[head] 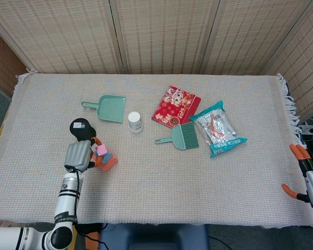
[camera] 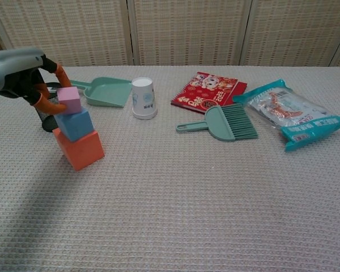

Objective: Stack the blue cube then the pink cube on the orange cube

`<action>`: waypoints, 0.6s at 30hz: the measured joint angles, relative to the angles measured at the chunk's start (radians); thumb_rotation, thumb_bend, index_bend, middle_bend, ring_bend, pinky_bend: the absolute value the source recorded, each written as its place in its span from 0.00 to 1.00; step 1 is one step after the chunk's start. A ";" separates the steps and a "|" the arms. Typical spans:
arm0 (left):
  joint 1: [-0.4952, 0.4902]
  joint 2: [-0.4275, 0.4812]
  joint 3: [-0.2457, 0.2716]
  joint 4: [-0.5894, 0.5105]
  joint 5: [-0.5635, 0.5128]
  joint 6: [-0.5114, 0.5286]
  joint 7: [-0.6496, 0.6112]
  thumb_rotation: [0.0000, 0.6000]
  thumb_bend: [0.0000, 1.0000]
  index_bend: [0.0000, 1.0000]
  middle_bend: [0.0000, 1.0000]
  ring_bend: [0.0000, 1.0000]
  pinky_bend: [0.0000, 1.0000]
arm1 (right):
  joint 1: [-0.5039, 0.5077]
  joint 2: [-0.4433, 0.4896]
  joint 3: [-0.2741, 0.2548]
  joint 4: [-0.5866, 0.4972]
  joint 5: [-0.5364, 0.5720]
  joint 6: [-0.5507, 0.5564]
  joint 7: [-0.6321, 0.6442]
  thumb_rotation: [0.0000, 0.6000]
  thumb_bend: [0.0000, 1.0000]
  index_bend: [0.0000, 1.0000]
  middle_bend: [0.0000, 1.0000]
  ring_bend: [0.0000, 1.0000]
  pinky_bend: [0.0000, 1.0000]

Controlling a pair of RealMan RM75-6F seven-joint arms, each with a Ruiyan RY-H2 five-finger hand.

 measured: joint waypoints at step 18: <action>0.003 0.026 0.002 0.013 -0.018 -0.048 -0.025 1.00 0.35 0.29 1.00 1.00 1.00 | 0.002 -0.004 0.002 -0.004 0.010 -0.004 -0.015 1.00 0.09 0.00 0.00 0.00 0.00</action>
